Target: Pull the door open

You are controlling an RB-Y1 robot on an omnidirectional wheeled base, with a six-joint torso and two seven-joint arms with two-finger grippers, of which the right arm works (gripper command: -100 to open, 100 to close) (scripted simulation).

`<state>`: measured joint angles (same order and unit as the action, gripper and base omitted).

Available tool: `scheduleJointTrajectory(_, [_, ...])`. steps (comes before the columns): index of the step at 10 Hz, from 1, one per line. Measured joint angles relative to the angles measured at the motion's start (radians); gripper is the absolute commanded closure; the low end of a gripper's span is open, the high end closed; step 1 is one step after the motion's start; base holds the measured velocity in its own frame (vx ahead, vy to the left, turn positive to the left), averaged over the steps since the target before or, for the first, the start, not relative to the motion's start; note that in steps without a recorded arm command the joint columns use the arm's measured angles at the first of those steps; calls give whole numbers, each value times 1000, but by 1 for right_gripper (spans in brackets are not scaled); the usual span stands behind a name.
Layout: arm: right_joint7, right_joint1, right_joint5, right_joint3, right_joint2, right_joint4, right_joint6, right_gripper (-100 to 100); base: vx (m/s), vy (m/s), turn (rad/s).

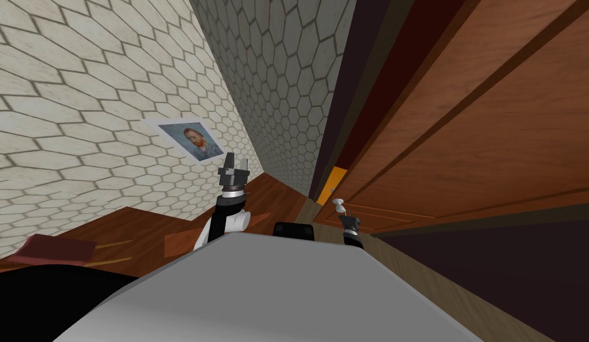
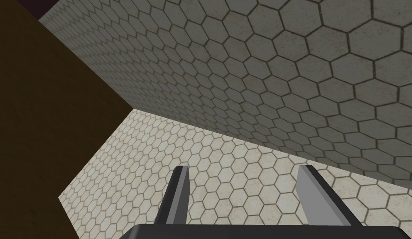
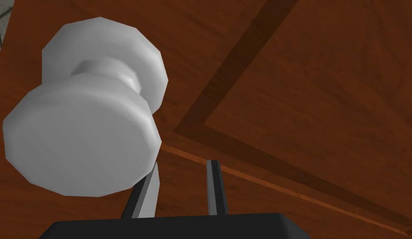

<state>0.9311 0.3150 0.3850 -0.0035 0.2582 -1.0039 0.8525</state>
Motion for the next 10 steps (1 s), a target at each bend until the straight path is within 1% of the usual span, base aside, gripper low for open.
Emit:
scheduleJointTrajectory(1, [0, 15, 2, 1, -6, -24, -9, -100, -45, -19, 59])
scheduleJointTrajectory(2, [14, 24, 12, 5, -5, -44, -21, -100, -46, -15, 67])
scheduleJointTrajectory(3, [28, 24, 18, 8, -4, -50, -29, -100, -47, -19, 68])
scheduleJointTrajectory(4, [49, 37, 29, 14, -3, -70, -37, -100, -43, -8, 39])
scheduleJointTrajectory(5, [71, 29, 33, 20, -1, -52, -26, -100, -51, -15, 88])
scheduleJointTrajectory(6, [85, 41, 43, 27, -12, -66, -29, -100, -43, -14, 52])
scheduleJointTrajectory(7, [100, 41, 46, 36, -16, -59, -22, -100, -44, -21, 53])
scheduleJointTrajectory(8, [129, 32, 56, 45, -10, -37, -8, -100, -45, -22, 67])
scheduleJointTrajectory(9, [147, 34, 61, 48, -12, -35, -2, -100, -34, 2, 2])
scheduleJointTrajectory(10, [157, 32, 64, 50, -8, -34, -4, -100, -21, 13, -12])
